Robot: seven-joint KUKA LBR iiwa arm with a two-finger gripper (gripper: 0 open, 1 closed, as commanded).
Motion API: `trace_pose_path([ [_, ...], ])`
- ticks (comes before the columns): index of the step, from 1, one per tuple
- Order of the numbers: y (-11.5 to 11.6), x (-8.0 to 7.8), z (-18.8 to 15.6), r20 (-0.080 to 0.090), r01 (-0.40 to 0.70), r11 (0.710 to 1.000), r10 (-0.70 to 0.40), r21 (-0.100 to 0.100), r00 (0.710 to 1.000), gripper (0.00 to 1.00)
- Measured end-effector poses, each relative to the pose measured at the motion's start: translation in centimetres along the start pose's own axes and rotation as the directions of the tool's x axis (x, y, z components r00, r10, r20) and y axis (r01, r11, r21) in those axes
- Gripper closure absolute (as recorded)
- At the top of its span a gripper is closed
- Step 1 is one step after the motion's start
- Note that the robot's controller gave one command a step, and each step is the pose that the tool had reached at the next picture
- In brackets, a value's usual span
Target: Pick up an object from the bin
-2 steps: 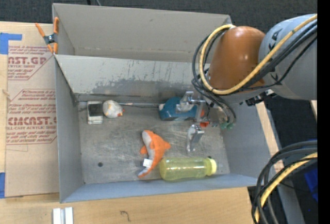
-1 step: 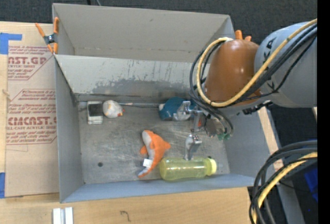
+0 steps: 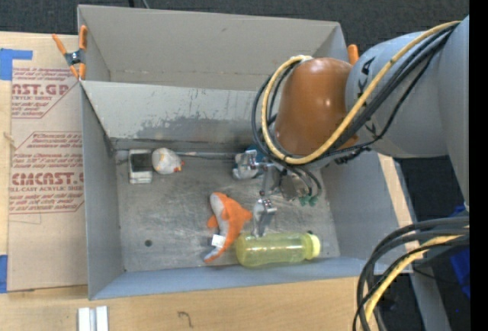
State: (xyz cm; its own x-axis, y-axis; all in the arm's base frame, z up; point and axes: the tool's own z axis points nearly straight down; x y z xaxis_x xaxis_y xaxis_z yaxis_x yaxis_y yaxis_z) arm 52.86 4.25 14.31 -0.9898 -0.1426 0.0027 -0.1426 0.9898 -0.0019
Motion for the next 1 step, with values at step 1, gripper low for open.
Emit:
trace_pose_path([
  [1,0.67,1.04,6.25,0.004,0.073,0.997,-0.073,-0.002,0.997,1.00],
])
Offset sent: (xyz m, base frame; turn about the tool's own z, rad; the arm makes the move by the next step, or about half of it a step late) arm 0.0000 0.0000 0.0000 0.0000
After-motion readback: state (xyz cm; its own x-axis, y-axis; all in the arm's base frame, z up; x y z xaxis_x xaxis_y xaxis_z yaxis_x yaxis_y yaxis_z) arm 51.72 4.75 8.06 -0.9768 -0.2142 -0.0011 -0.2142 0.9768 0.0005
